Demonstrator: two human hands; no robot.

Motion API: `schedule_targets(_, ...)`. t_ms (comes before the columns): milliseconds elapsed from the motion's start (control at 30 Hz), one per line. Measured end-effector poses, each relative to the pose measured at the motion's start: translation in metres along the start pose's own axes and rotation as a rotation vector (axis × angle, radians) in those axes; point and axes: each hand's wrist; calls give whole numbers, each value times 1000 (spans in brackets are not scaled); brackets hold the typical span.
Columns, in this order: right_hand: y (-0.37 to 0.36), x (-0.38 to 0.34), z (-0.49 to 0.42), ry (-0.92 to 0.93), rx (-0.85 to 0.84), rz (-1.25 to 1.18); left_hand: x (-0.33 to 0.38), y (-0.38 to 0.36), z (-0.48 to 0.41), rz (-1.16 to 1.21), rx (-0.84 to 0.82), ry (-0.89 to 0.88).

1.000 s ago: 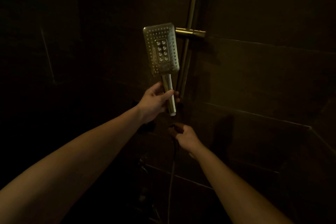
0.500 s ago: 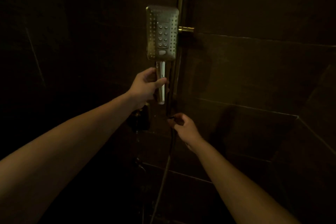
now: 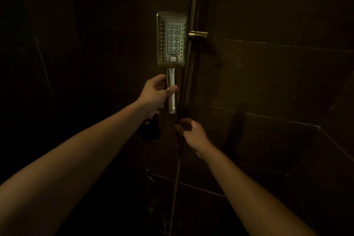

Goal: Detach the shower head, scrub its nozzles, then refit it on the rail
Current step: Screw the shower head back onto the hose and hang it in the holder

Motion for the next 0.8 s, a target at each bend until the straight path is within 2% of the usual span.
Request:
schedule_targets(333,2,-18,1,39,66,-221,2,-14,2,99,-90,26)
schedule_targets(533,13,-37,6,113,44,-278,12,-24,1,159,-101,34)
schedule_targets(700,15,-41,13,145,-38,-324,15,-22,1,162,-113,27)
schedule_targets(800,13,-43,17,123,-78,-425,18,-23,3,166,-125,38)
Point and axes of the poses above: each hand's wrist, its own z-axis away from the middle knuckle, its own y-axis out of the back of the hand, x = y × z, and after that the axes turned 10 degrees about z, right-handed
